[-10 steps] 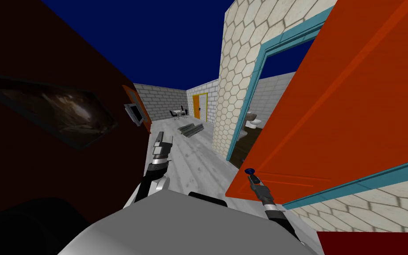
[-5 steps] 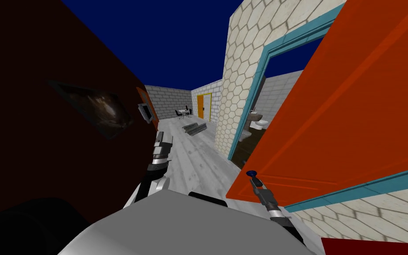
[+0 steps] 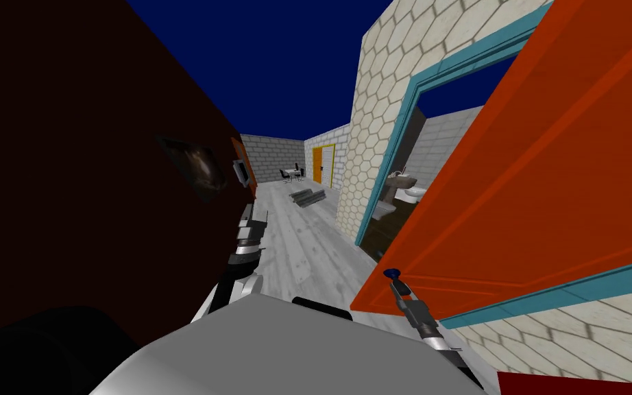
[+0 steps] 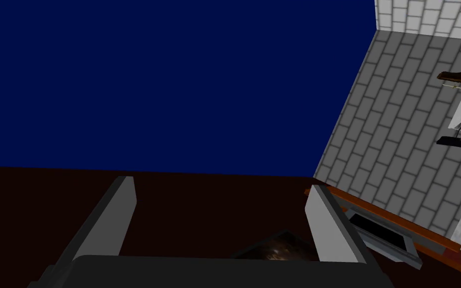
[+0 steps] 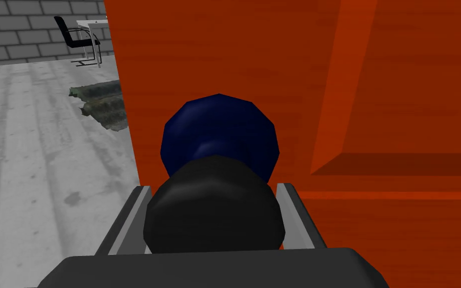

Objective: Pull the door open

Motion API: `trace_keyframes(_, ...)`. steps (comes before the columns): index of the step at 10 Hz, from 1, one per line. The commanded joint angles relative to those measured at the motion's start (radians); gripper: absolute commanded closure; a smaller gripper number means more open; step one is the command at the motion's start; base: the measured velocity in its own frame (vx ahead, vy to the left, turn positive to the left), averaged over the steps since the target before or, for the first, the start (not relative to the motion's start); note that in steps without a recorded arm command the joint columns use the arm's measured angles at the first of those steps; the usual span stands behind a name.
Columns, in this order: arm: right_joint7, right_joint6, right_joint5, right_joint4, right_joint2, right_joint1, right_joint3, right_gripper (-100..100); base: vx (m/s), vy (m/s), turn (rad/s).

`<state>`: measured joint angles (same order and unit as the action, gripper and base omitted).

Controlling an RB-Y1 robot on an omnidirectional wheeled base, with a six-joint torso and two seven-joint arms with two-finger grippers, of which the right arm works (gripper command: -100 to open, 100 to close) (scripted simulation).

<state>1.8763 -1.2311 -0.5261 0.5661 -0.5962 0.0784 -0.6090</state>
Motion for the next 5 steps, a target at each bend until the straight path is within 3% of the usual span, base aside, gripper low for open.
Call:
trace_keyframes(1,0.014,-0.030,0.001,-0.013,-0.011,0.009,-0.009,100,-0.205,-0.057,0.145)
trace_keyframes(3,0.022,-0.052,0.002,-0.022,-0.017,0.016,-0.018,100,-0.167,-0.063,0.102)
trace_keyframes(4,0.018,-0.041,0.003,-0.019,-0.013,0.016,-0.017,100,-0.084,-0.032,0.023)
trace_keyframes(5,0.016,-0.073,0.017,-0.021,-0.018,0.032,-0.036,100,-0.034,0.003,-0.059)
